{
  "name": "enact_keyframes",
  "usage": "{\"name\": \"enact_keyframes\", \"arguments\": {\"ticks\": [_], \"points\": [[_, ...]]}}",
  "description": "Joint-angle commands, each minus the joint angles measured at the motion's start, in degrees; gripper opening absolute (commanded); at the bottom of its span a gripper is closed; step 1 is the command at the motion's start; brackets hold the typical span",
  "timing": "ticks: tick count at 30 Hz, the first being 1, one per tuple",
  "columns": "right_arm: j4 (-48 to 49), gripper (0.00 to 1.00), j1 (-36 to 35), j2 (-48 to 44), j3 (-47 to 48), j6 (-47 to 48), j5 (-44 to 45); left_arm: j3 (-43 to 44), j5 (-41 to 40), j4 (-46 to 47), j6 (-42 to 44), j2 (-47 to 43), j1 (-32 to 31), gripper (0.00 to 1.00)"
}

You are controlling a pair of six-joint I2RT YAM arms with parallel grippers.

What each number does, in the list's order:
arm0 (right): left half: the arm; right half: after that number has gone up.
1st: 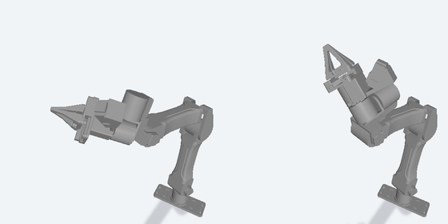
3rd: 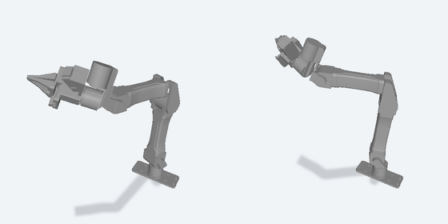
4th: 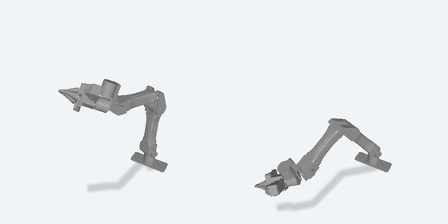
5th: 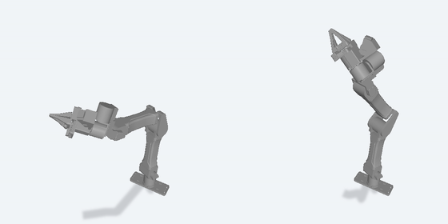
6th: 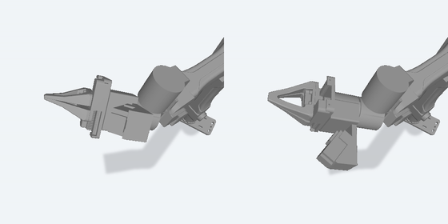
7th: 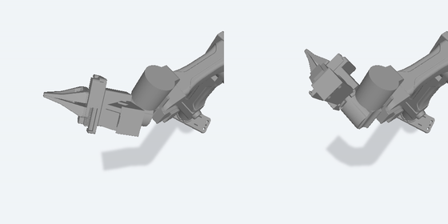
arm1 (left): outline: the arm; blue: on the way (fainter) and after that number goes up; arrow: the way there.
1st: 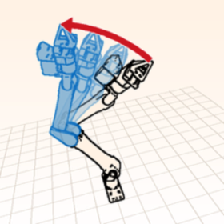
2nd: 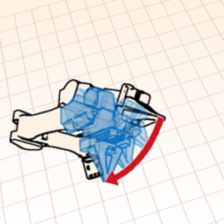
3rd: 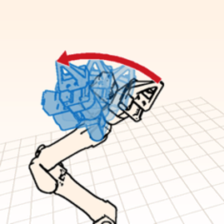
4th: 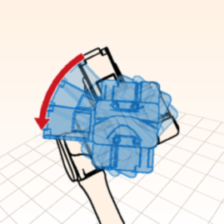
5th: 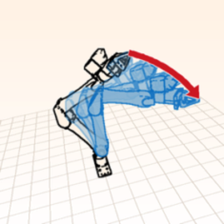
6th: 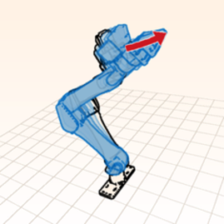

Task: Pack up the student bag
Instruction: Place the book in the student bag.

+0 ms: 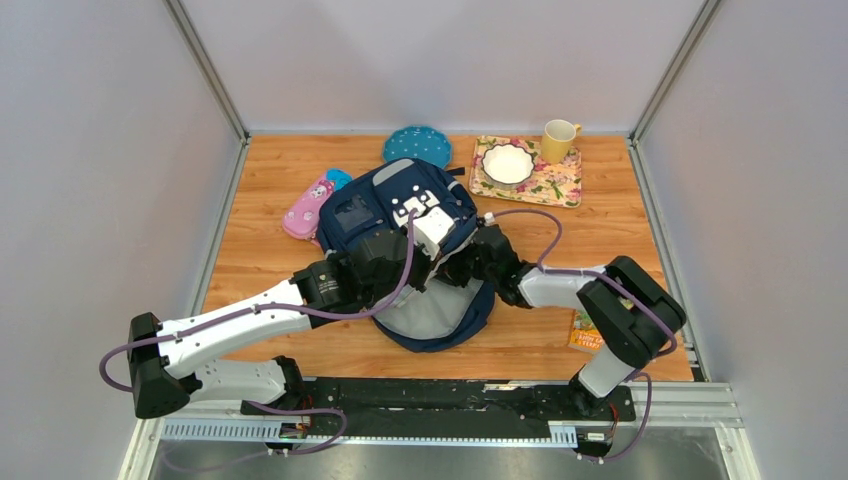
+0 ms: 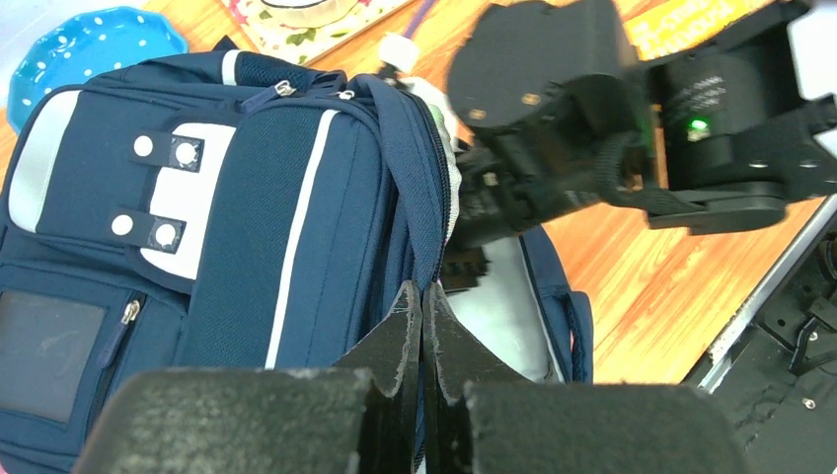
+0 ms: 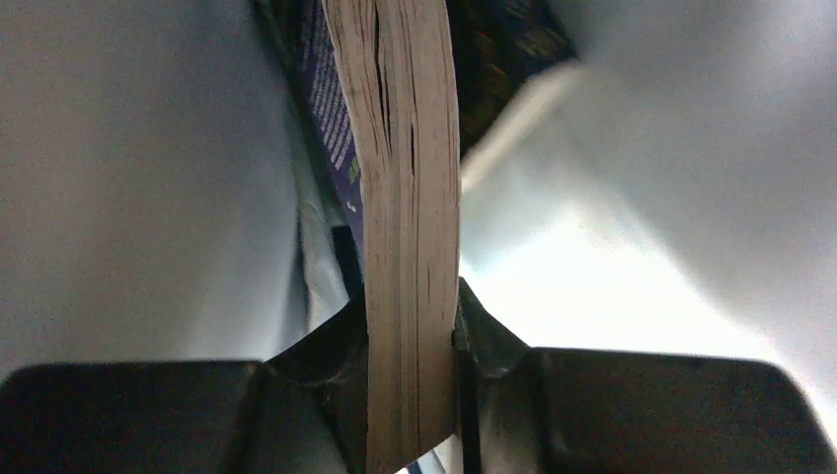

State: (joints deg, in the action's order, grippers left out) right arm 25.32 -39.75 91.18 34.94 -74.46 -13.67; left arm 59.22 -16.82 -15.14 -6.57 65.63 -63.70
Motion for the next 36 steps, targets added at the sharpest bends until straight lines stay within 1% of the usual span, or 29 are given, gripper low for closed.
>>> {"name": "enact_keyframes", "arguments": {"ticks": [1,2,3,5,6,8,9,12,17,19,20,23,24,27,28,30,33,34,36], "points": [[-1.6,0.0,-0.8,6.1,11.5,1.7,-0.5,1.1,-0.2,7.3,-1.3,-2.4,0.0,0.0],[-1.9,0.0,-0.8,7.1,14.1,1.7,-0.7,1.2,-0.3,7.2,-1.4,-2.3,0.0,0.0],[-2.1,0.06,-0.7,7.9,14.5,1.7,0.5,1.4,-0.3,6.9,-1.5,-2.3,0.0,0.0],[-3.8,0.23,-0.7,9.1,14.3,2.5,1.7,1.6,-0.4,6.7,-1.5,-2.3,0.0,0.0],[-4.5,0.38,-0.3,9.1,13.8,3.8,2.0,1.4,-0.5,6.7,-1.4,-2.3,0.0,0.0],[-4.6,0.47,-0.2,7.8,10.2,4.1,2.4,1.3,-0.8,6.4,-1.3,-2.6,0.0,0.0],[-3.7,0.56,-0.2,7.1,8.4,4.1,2.9,1.2,-0.9,6.4,-1.1,-2.8,0.0,0.0],[-5.1,0.64,-0.2,4.1,5.5,4.8,3.9,0.8,-1.2,6.8,-0.9,-2.8,0.1,0.0],[-7.0,0.65,-0.2,2.1,3.8,5.1,3.5,0.8,-0.9,6.9,-0.9,-2.6,0.2,0.0],[-5.9,0.65,-0.2,1.2,2.0,4.2,3.7,0.6,-0.8,6.9,-1.0,-2.7,0.2,0.0],[-3.6,0.64,-0.3,1.2,1.5,3.4,3.7,0.5,-0.8,7.1,-1.1,-2.9,0.2,0.0],[-1.7,0.51,-0.2,3.1,3.2,2.7,2.7,0.4,-0.5,7.3,-1.2,-3.0,0.2,0.0],[-1.6,0.4,-0.2,4.0,4.2,2.7,2.3,0.4,-0.4,7.3,-1.3,-3.0,0.1,0.0],[1.7,0.22,-0.2,7.0,7.0,2.0,2.2,0.5,0.4,6.9,-1.6,-3.0,0.2,0.0],[3.7,0.19,-0.1,8.3,7.7,1.9,2.4,0.5,0.7,6.7,-1.6,-3.0,0.2,0.0],[4.2,0.16,0.0,9.1,10.0,2.6,3.3,0.4,1.1,5.7,-1.8,-3.2,0.2,0.0],[3.1,0.16,0.0,10.0,13.0,5.3,4.1,-0.2,1.4,5.2,-1.9,-3.7,0.2,0.0],[4.5,0.16,0.1,10.2,13.2,5.6,4.4,-0.4,1.8,5.2,-2.0,-4.1,0.2,0.0],[4.6,0.16,0.2,10.7,14.1,6.2,5.1,-0.9,2.1,5.0,-2.2,-4.2,0.3,0.0]]}}
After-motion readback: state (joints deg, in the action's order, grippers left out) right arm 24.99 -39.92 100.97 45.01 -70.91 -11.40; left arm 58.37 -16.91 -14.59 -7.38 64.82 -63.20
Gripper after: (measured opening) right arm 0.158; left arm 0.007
